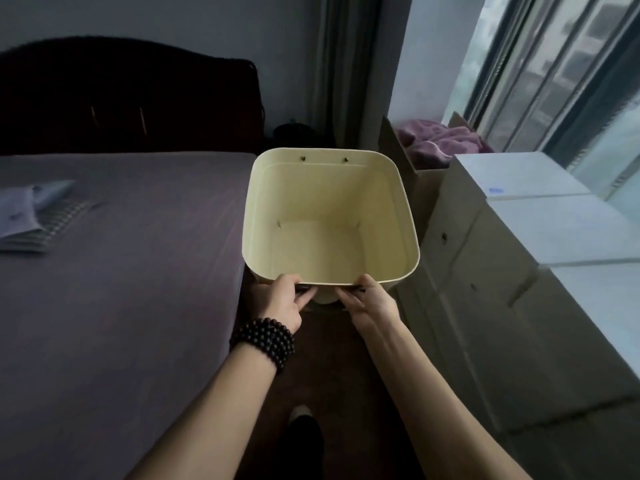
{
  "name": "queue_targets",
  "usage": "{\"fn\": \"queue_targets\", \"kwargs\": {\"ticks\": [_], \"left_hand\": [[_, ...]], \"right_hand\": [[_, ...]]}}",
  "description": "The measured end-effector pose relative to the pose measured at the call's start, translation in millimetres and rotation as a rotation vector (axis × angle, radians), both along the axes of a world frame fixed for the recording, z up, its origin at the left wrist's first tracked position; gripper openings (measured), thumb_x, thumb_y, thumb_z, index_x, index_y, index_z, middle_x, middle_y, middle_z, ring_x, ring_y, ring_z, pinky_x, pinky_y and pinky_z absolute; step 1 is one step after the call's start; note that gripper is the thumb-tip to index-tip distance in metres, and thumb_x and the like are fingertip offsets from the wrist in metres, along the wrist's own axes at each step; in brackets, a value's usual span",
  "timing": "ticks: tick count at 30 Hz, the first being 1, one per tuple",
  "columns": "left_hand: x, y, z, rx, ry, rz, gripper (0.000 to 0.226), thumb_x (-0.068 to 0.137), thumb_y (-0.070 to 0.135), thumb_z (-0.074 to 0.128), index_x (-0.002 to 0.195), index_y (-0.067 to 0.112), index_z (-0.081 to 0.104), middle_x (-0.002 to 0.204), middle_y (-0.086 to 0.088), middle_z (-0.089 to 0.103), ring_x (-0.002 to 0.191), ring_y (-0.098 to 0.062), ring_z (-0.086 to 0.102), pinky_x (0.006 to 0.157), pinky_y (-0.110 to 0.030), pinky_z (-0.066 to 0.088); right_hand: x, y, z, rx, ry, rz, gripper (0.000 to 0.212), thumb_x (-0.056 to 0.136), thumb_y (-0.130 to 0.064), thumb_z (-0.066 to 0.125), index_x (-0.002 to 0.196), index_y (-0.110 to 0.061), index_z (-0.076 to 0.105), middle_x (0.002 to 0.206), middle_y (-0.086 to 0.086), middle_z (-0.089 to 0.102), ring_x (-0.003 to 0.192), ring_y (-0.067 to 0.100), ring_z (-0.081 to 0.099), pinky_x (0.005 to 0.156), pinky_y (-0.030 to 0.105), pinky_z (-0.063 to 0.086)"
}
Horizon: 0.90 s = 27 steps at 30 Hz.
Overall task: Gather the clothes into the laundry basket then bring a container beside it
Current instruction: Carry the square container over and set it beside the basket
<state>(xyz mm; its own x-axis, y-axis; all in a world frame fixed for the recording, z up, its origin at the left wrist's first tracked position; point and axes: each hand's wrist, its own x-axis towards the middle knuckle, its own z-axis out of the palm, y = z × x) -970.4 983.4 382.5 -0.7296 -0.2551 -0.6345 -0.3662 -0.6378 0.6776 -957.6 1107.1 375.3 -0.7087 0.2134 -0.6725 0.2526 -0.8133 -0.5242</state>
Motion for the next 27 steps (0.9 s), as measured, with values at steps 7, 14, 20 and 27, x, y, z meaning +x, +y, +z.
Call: {"fn": "queue_targets", "kwargs": {"ticks": [7,14,20,27], "left_hand": [[-171,5,-28,0.016,-0.062,0.013,0.024,0.084,-0.021,0.050,0.091,0.002,0.056,0.124,-0.031,0.062,0.111,-0.041,0.065,0.091,-0.053,0.057],[-303,26,-54,0.006,-0.128,0.060,0.041,0.086,-0.020,0.047,0.123,-0.003,0.054,0.132,-0.029,0.059,0.118,-0.042,0.061,0.093,-0.054,0.056],[-409,50,-102,0.005,-0.217,0.114,0.024,0.086,-0.019,0.048,0.089,0.004,0.053,0.129,-0.028,0.060,0.111,-0.040,0.063,0.093,-0.052,0.057],[-521,78,-226,-0.005,-0.345,0.073,0.032,0.088,-0.017,0.046,0.110,0.003,0.054,0.133,-0.027,0.058,0.120,-0.042,0.060,0.095,-0.051,0.055]], "right_hand": [[-175,7,-28,-0.005,-0.086,0.015,0.026,0.092,0.009,0.050,0.117,0.015,0.051,0.131,0.036,0.056,0.103,0.048,0.064,0.093,0.049,0.055],[-315,28,-60,0.000,-0.176,0.016,0.026,0.091,0.007,0.054,0.118,0.009,0.054,0.127,0.032,0.061,0.067,0.033,0.068,0.071,0.038,0.062],[-426,50,-113,-0.017,-0.243,0.071,0.035,0.093,0.007,0.052,0.127,0.012,0.052,0.127,0.032,0.061,0.073,0.034,0.067,0.061,0.035,0.061],[-532,81,-228,-0.048,-0.352,0.120,0.039,0.098,0.002,0.050,0.136,0.010,0.049,0.138,0.028,0.056,0.118,0.041,0.060,0.103,0.050,0.049]]}}
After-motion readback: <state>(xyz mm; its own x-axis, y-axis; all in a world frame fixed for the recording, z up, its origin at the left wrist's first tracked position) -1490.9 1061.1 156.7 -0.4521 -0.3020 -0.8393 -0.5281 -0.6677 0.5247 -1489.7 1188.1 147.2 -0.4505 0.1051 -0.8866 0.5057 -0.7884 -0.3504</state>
